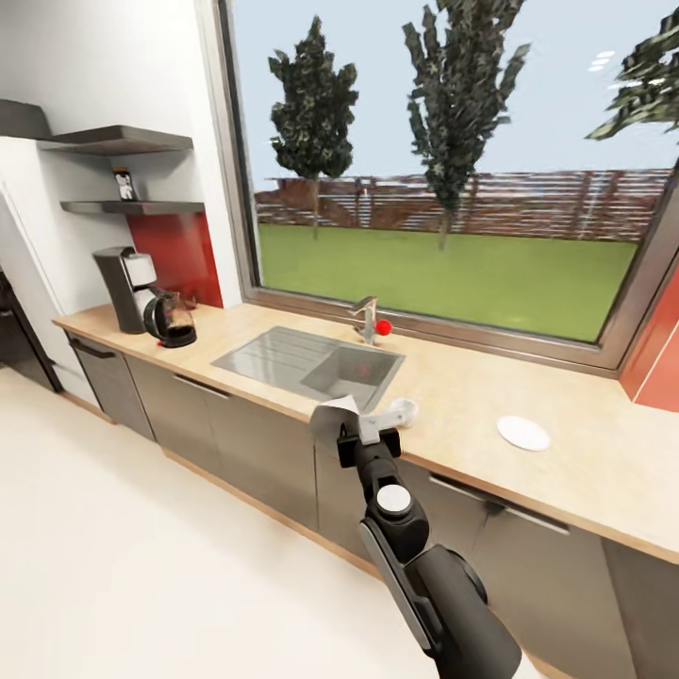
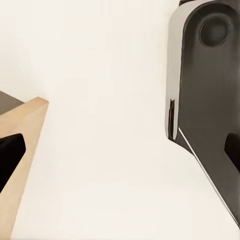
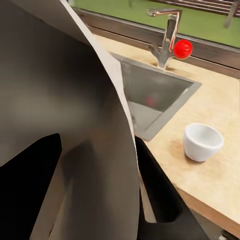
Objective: Set up a coffee station on the kitchen countertop: keep the coffee maker on the countertop, move the bottle of coffee from the kitchen shelf to the counter next to the coffee maker, place a paper coffee filter on top of the coffee maker, put the saucer next to the coffee maker with the coffee cup on the saucer, and place the electric kettle next to the coffee maker.
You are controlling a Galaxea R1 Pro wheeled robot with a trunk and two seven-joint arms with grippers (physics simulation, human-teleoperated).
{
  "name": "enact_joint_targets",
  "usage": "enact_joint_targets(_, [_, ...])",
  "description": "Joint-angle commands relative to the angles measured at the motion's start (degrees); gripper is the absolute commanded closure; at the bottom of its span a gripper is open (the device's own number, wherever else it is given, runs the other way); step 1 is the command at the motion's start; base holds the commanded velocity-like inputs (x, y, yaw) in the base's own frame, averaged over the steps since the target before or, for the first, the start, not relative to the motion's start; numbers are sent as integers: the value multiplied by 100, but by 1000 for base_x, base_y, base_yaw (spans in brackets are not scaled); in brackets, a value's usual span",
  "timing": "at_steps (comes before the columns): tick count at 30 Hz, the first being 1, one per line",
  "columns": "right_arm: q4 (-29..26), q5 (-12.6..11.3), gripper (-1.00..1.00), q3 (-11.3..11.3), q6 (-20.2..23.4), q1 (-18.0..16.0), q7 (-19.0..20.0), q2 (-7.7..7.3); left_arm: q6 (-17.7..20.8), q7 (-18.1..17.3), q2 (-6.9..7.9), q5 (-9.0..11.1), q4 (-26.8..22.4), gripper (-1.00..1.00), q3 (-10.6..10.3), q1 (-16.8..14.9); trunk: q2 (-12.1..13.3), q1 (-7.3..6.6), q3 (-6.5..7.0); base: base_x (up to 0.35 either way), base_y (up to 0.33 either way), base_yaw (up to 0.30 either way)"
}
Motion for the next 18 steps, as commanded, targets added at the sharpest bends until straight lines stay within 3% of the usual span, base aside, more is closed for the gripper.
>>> enact_joint_targets(1, [-4,-11,100,10,34,-7,-30,0,-12,8,-3,-60,-10,-100,48,3,-11,3,-13,0,0,269])
enact_joint_targets(13, [-4,-13,100,10,34,-7,-30,0,-8,8,-3,-56,-11,-100,46,3,-11,3,-25,1,1,269])
enact_joint_targets(18, [-4,-11,100,10,34,-7,-28,0,-8,8,-3,-52,-11,-100,51,3,-11,3,-25,79,128,269])
